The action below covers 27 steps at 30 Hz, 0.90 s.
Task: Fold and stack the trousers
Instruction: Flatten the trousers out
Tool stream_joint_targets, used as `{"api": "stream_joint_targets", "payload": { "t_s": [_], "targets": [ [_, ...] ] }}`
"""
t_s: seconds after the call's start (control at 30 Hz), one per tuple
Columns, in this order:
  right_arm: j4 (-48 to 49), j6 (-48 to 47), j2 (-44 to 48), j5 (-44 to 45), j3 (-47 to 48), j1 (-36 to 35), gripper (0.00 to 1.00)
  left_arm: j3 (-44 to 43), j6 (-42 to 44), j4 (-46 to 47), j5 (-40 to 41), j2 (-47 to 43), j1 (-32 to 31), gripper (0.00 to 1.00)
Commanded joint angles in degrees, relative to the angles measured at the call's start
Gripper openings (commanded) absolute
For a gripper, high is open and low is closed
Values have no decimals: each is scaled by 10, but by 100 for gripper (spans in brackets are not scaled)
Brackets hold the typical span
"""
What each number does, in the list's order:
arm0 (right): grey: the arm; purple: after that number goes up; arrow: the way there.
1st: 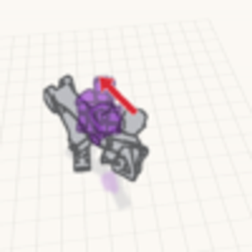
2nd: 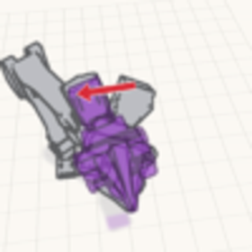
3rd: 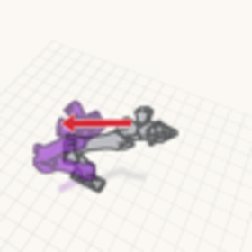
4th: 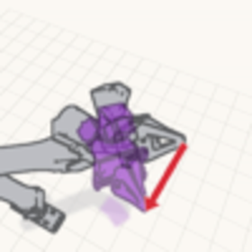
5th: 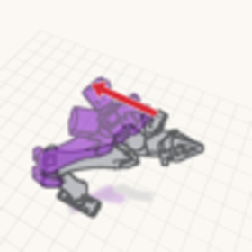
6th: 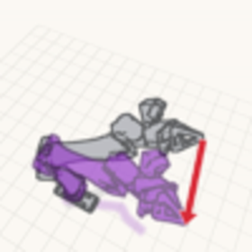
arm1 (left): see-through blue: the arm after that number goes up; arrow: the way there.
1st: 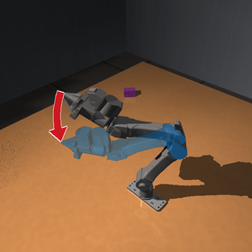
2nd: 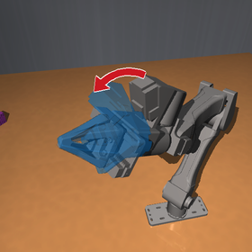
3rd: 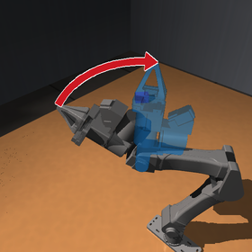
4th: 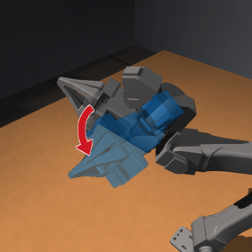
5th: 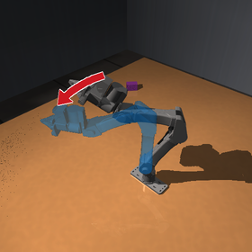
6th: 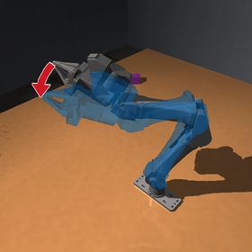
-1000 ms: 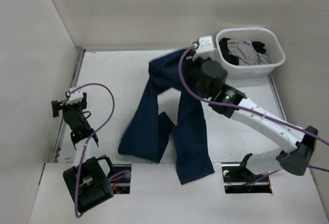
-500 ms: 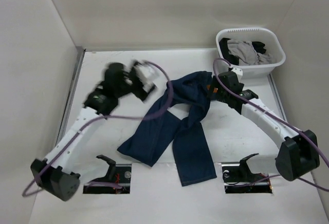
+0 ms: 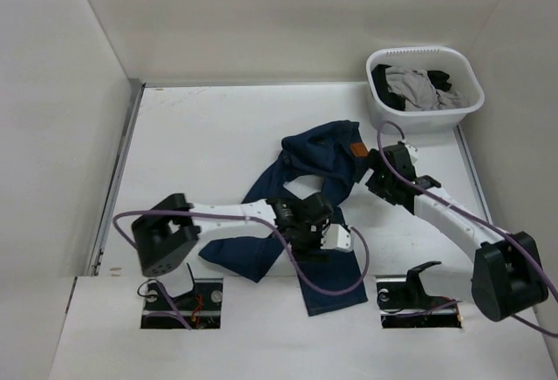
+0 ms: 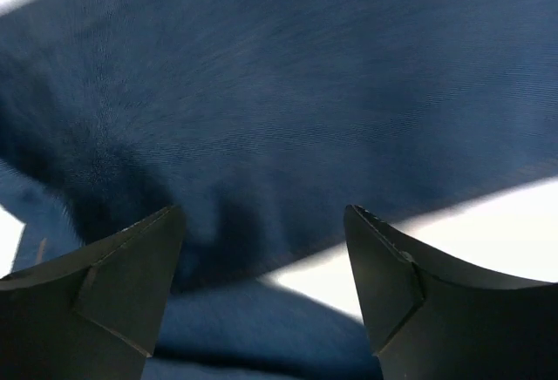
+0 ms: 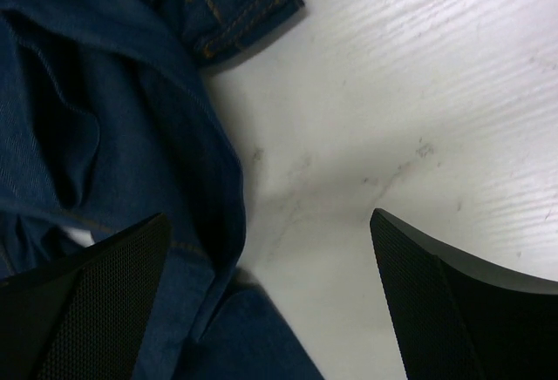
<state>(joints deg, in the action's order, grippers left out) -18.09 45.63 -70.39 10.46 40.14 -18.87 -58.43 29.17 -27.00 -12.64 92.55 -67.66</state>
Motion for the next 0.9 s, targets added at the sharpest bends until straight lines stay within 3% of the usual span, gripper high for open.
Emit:
{"api": "stream_joint_targets", "payload": {
  "t_s": [0.0, 0.1, 0.23, 0.33, 0.37, 0.47, 0.53, 0.7, 0.77, 0.87],
  "targets": [
    [38, 28, 66, 9, -17, -23, 100, 23, -2, 92, 95, 64, 43, 72],
    [32, 33, 106, 18, -30, -38, 100, 56, 11, 138, 143, 73, 72, 70],
    [27, 39, 129, 24, -38, -36, 100, 99, 92, 161, 204, 55, 119, 62],
    [17, 38, 139, 38, -34, -27, 100, 132, 192, 178, 225, 5, 228, 64],
    [14, 34, 136, 45, -26, -24, 100, 142, 263, 199, 224, -22, 310, 66],
    [21, 29, 115, 43, -9, -16, 100, 117, 371, 216, 194, -46, 446, 69],
    [31, 26, 84, 42, 20, -16, 100, 60, 407, 183, 137, -75, 532, 74],
    [60, 12, -2, 34, 89, -17, 100, 4, 413, -29, 17, -182, 570, 79],
    [64, 11, -58, 19, 132, -17, 100, 28, 432, -149, 10, -220, 565, 79],
    [66, 18, -141, -15, 202, -41, 100, 109, 439, -215, 51, -252, 594, 75]
  ]
}}
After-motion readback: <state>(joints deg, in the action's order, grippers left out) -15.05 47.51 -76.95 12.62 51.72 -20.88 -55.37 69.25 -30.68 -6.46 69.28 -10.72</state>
